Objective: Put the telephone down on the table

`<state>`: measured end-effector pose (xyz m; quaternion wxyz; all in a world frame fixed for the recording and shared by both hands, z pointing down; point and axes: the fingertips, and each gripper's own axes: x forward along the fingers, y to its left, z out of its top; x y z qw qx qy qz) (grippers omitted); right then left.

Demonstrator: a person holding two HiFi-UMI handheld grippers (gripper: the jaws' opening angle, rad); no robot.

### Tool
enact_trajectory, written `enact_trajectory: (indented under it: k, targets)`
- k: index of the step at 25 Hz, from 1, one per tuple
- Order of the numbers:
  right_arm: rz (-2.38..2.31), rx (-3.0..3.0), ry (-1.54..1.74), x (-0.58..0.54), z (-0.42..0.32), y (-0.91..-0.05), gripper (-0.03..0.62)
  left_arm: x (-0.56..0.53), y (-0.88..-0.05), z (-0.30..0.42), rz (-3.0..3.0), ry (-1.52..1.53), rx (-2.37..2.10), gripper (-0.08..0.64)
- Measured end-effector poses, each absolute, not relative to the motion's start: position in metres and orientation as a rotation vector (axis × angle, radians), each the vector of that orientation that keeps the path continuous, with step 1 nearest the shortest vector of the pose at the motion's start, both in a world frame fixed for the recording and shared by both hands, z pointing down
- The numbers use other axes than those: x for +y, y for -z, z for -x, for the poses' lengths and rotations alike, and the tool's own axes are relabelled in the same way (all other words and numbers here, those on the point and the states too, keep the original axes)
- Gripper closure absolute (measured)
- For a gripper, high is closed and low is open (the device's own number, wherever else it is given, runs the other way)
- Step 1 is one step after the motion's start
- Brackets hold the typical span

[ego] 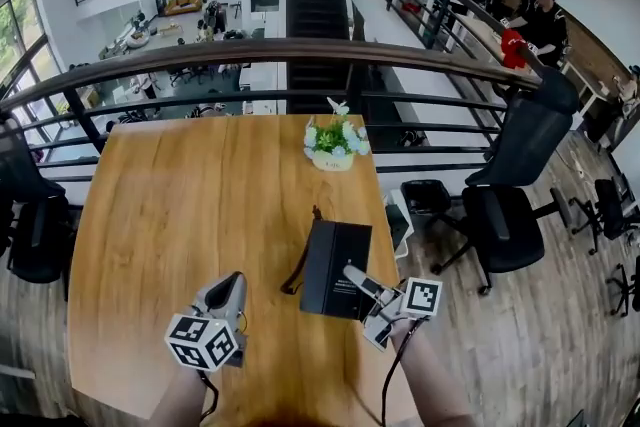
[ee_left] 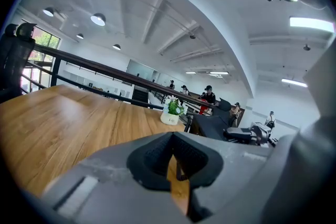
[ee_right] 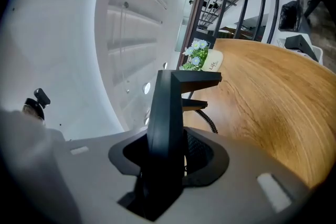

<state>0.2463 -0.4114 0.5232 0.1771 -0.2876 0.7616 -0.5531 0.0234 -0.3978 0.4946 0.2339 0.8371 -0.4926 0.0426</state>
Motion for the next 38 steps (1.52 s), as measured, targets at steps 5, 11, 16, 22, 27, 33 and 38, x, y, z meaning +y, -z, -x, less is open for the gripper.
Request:
enact_trajectory:
  k: [5, 11, 16, 22, 27, 33, 38]
  targets:
    - [0.817, 2.188, 1.602, -0.440, -0.251, -0.547, 0.431, -0.424, -0.506, -0.017, -2.272, -0.136, -1.376, 0.557]
    - [0.764, 2.195, 1.631, -0.469, -0.252, -0.560, 0.432, -0.450, -0.519, -0.022, -2.259, -0.161, -1.383, 0.557]
    - [0.730, 2.276, 1.620, -0.490, -0.251, -0.570, 0.431, -0.466, -0.527, -0.021, -2.240, -0.160, -1.391, 0.557]
    - [0.729, 2.294, 1.646, -0.507, -0.254, -0.584, 0.431, -0.476, -0.538, -0.025, -2.224, -0.166, -1.392, 0.557]
    - [0.716, 2.315, 1.653, -0.508, -0.257, -0.593, 0.432, -0.481, -0.546, -0.031, -2.218, -0.176, -1.386, 0.558]
    - [0.708, 2.341, 1.616, -0.508, -0.259, -0.593, 0.431, -0.480, -0.553, -0.041, -2.211, -0.192, -1.369, 0.557]
    - [0.707, 2.469, 1.569, -0.503, -0.252, -0.594, 0.427, -0.476, -0.558, -0.049, -2.204, -0.198, -1.354, 0.557]
